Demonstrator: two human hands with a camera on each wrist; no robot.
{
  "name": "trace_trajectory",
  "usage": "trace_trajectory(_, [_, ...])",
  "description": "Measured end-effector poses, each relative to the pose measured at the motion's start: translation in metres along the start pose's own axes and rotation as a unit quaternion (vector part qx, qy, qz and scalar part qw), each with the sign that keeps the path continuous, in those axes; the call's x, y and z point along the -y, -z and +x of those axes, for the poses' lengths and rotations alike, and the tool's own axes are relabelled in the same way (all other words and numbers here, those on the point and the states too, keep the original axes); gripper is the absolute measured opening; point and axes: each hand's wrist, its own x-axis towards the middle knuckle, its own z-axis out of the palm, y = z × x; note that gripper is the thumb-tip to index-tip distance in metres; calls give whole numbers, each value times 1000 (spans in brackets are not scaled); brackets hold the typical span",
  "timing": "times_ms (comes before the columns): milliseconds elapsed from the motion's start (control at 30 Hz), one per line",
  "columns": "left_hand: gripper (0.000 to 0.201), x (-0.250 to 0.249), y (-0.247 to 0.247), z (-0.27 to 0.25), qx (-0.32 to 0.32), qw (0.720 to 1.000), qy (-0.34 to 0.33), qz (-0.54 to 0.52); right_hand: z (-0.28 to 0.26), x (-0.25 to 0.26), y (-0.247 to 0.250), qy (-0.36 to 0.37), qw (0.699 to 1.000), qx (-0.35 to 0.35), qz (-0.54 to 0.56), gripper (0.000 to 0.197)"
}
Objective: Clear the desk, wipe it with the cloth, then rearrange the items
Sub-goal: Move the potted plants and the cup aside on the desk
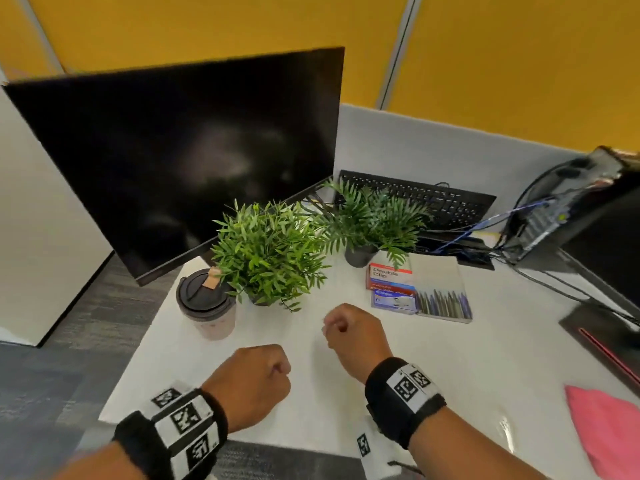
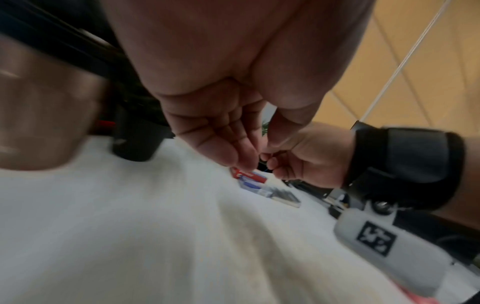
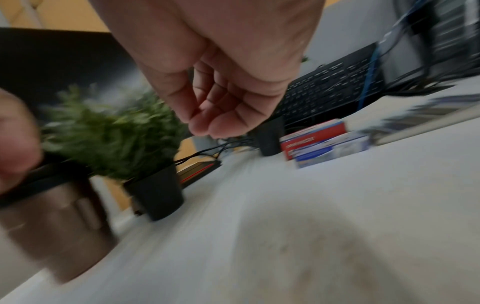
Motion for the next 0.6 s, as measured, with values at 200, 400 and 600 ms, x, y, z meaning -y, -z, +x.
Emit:
trace_trajectory(200, [26,-104,-35,61,-5,984,-17,-179,41,-48,93,-77,990,-115,39,15])
trace_trajectory(400, [73,-141,-57,187,-81,922,113,-361,125,-82,132,-71,992,-77,67,15])
trace_trajectory(600, [79,-135,-53,276,-164,930,181,-275,198,-94,136,-31,999,-7,27,21])
